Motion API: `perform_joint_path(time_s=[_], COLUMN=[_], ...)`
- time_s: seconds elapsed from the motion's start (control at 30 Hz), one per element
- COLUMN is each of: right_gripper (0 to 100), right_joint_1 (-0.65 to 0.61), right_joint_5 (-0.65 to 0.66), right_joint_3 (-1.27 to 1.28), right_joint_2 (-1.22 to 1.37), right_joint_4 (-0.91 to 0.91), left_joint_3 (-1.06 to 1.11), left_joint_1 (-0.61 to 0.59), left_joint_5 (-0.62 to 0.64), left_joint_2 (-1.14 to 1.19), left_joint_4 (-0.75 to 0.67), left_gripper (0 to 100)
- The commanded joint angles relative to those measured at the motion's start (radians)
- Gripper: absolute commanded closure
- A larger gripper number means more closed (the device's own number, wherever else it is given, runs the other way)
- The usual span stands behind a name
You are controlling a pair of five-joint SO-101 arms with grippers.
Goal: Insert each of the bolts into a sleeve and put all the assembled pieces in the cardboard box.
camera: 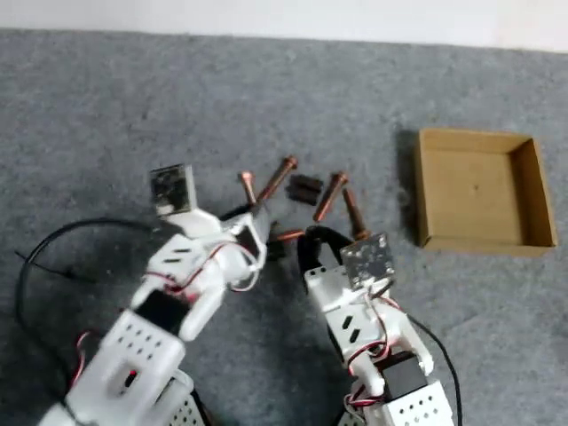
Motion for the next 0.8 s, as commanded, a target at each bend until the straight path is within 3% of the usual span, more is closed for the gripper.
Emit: perform_joint_path(time_s=[0.0,0.13,0.37,0.53,0.77], right_gripper=[99.5,99.5,99.5,99.5,99.5], right_joint_1=[-0.054,-0.127,-0.174,-0.17,-0.168], right_joint_5=[0.052,0.173,0.273,0.284,0.285], right_joint_3=[0.154,0.154,0.154,0.154,0.154], right_joint_2=[-0.012,-0.012,-0.013,-0.013,-0.012], right_joint_4=[-0.035,-0.03,-0.036,-0.081,-0.088], left_joint_3=[0.03,0.11,0.243,0.321,0.323], left_joint_1=[-0.031,0.001,0.087,0.124,0.127], left_joint_5=[-0.002,0.0,-0.018,-0.115,-0.117], left_joint_2=[-0.199,-0.364,-0.581,-0.682,-0.697], left_joint_4=[-0.028,-0.028,-0.028,-0.029,-0.029], left_gripper=[100,100,99,99,99])
